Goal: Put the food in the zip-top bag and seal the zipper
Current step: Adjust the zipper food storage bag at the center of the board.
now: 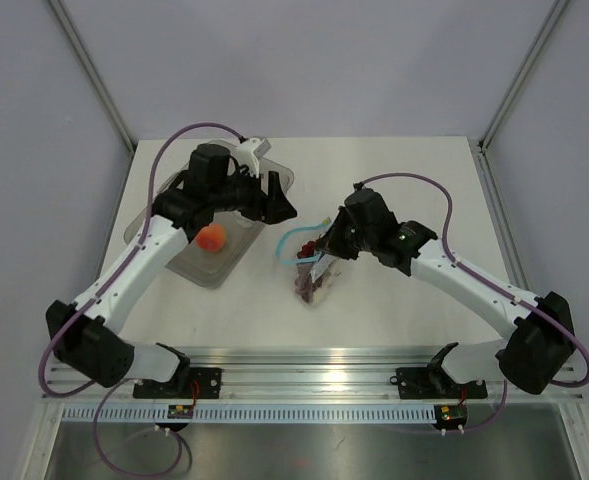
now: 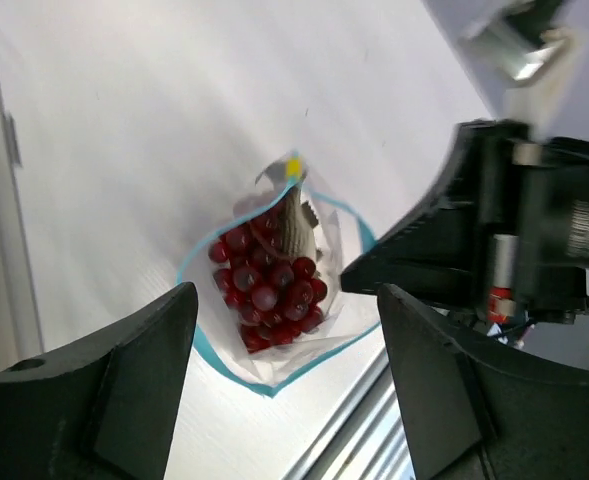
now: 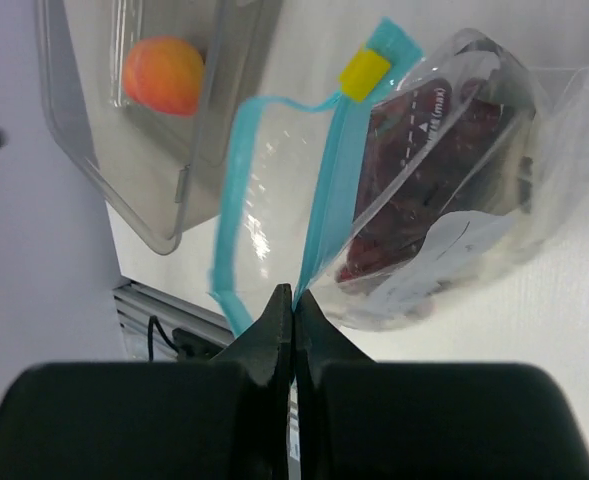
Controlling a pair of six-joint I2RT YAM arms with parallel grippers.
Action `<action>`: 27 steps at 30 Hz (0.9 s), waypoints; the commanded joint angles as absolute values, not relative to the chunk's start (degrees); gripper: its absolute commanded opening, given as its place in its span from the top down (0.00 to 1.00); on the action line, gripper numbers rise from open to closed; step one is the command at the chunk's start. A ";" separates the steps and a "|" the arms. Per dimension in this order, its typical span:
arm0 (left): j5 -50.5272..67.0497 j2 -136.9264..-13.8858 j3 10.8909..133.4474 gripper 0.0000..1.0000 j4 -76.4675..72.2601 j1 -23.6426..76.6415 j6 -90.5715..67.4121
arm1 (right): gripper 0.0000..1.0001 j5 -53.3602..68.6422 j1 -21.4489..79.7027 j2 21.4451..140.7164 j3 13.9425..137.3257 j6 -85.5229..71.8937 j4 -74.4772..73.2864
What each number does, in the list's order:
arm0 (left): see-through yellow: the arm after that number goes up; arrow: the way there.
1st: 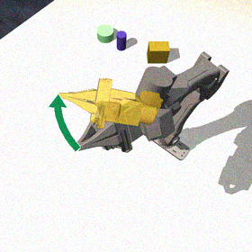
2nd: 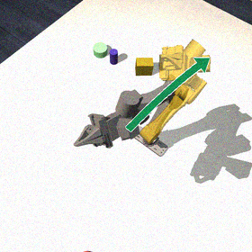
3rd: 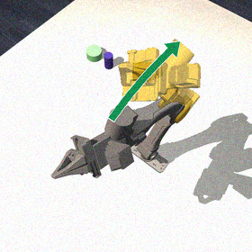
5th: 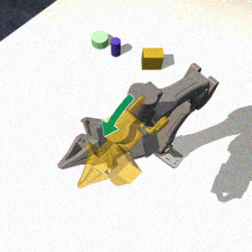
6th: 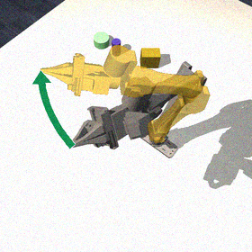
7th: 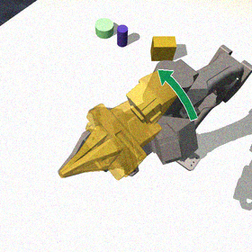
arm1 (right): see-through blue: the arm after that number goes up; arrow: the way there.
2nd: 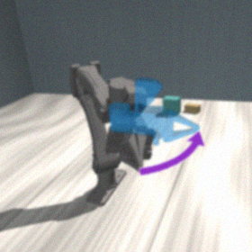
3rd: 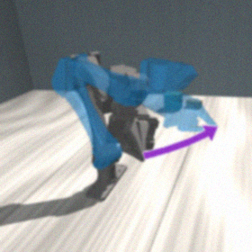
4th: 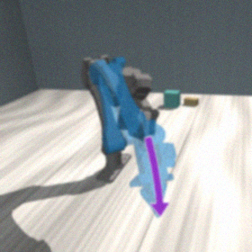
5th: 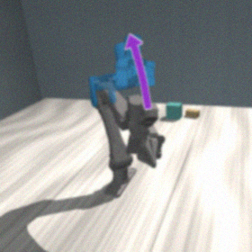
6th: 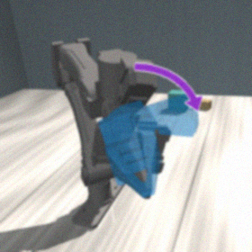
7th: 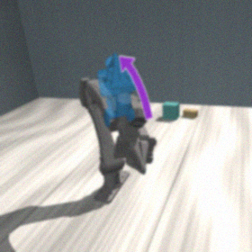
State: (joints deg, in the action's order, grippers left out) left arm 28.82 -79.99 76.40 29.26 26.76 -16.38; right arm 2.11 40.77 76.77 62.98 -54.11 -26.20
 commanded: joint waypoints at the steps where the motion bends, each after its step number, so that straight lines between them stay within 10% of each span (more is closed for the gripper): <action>1: 26.98 -73.84 79.45 0.25 30.41 27.16 -8.98 | 1.00 1.58 41.75 75.50 66.70 -56.60 -24.61; 27: 41.75 -75.58 64.25 0.29 18.90 34.53 -13.97 | 1.00 2.46 42.01 76.55 65.04 -58.18 -22.41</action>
State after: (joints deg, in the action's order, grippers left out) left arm 39.40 -75.13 65.23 24.29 32.38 -12.32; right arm 2.20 41.28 76.90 63.72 -57.23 -26.37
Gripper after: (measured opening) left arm 0.711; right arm 0.011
